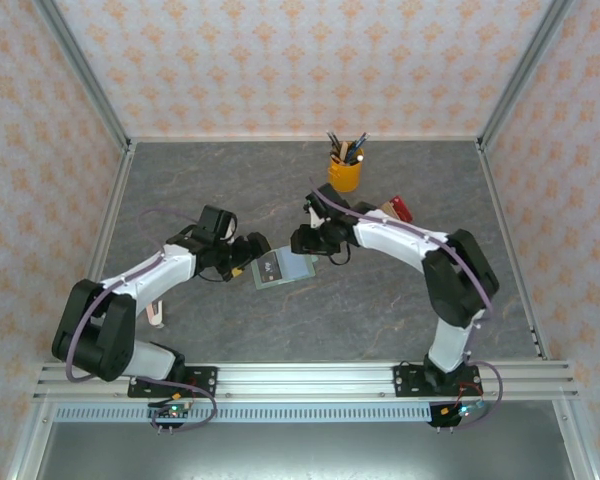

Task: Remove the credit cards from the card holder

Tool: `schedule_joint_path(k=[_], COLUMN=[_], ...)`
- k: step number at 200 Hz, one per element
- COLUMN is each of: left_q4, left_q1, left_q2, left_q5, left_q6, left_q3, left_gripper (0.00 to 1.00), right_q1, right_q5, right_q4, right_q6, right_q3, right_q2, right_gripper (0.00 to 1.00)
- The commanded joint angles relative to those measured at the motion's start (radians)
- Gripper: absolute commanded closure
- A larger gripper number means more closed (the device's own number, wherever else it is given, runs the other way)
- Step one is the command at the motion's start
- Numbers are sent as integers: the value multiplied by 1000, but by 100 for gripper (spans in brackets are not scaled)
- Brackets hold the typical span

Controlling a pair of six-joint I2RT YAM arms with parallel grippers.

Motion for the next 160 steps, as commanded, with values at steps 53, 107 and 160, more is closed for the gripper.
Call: schedule_joint_path(k=[53,107,160], left_q4=[107,69,34], left_q1=[-26,-26,-26], left_q2=[107,162,195], left_q5=[-14,-50,-98], left_q6=[-55,-37,-30], left_q3=[7,14,3], left_gripper=[48,67,76], right_q1=[5,4,4], right_q5=[-249,-296,-330], right_q4=[84,65,64], right_q6=[59,51,42], right_q3=[112,160,175], right_q2=[181,252,294], right_gripper=[69,70,70])
